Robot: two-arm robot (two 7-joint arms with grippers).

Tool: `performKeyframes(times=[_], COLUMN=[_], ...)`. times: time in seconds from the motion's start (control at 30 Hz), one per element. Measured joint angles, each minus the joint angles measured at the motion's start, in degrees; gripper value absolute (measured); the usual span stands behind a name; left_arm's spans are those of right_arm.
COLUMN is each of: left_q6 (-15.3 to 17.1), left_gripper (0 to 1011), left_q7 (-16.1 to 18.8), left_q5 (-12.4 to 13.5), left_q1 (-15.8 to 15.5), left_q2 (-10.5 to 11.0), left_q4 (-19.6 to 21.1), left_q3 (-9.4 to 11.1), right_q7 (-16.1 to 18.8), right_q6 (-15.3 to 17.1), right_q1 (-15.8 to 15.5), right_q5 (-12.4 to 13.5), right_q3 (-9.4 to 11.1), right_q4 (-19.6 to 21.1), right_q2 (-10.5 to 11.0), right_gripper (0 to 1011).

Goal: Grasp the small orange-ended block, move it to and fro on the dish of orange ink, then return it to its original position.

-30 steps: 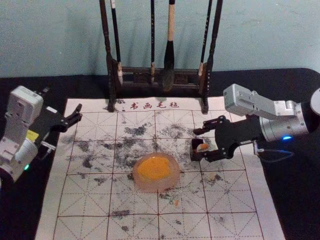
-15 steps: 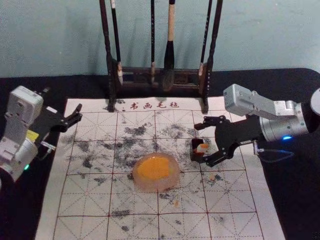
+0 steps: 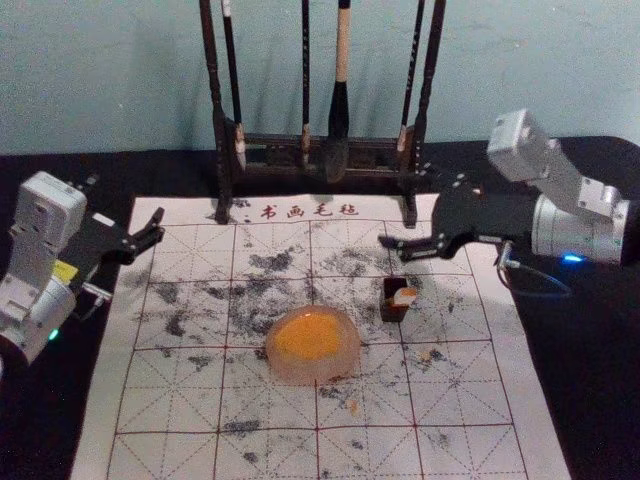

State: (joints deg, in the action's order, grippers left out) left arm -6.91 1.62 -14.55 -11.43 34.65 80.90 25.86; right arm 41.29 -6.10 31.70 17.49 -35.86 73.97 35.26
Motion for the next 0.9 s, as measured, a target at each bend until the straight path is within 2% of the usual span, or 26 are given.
performKeyframes(times=[0.03,0.07,0.17,0.2,0.27,0.3,0.37,0.43,0.7,0.9], left_q6=[0.0,0.0,0.0,0.0,0.0,0.0,0.0,0.0,0.0,0.0], left_gripper=[1001,1001,1001,1001,1001,1001,1001,1002,1001,1001], left_q7=[0.0,0.0,0.0,0.0,0.0,0.0,0.0,0.0,0.0,0.0], left_q5=[0.0,0.0,0.0,0.0,0.0,0.0,0.0,0.0,0.0,0.0], left_q1=[0.0,0.0,0.0,0.0,0.0,0.0,0.0,0.0,0.0,0.0], left_q2=[0.0,0.0,0.0,0.0,0.0,0.0,0.0,0.0,0.0,0.0], left_q4=[0.0,0.0,0.0,0.0,0.0,0.0,0.0,0.0,0.0,0.0], left_q3=[0.0,0.0,0.0,0.0,0.0,0.0,0.0,0.0,0.0,0.0], right_q7=[-1.6,-5.3,-11.1,-15.0,-18.6,-21.6,-23.9,-27.7,-32.1,-32.5], right_q6=[0.0,0.0,-0.5,-1.3,-2.4,-3.5,-4.3,-5.8,-7.3,-7.5], right_q1=[-0.8,-2.9,-6.2,-8.4,-10.4,-12.4,-14.0,-16.6,-19.3,-19.5], right_q5=[0.2,0.6,0.8,0.3,-0.3,-1.1,-1.7,-2.6,-4.4,-4.9], right_q3=[0.7,2.4,4.7,5.9,7.0,7.8,8.3,9.3,10.4,10.7], right_q4=[0.4,1.4,2.8,3.6,4.2,4.6,4.7,4.4,1.9,1.4], right_q2=[-0.1,-0.3,-0.9,-1.2,-1.7,-2.3,-2.9,-4.3,-7.0,-7.5], right_gripper=[1002,1002,1002,1002,1002,1002,1002,1002,1002,1002])
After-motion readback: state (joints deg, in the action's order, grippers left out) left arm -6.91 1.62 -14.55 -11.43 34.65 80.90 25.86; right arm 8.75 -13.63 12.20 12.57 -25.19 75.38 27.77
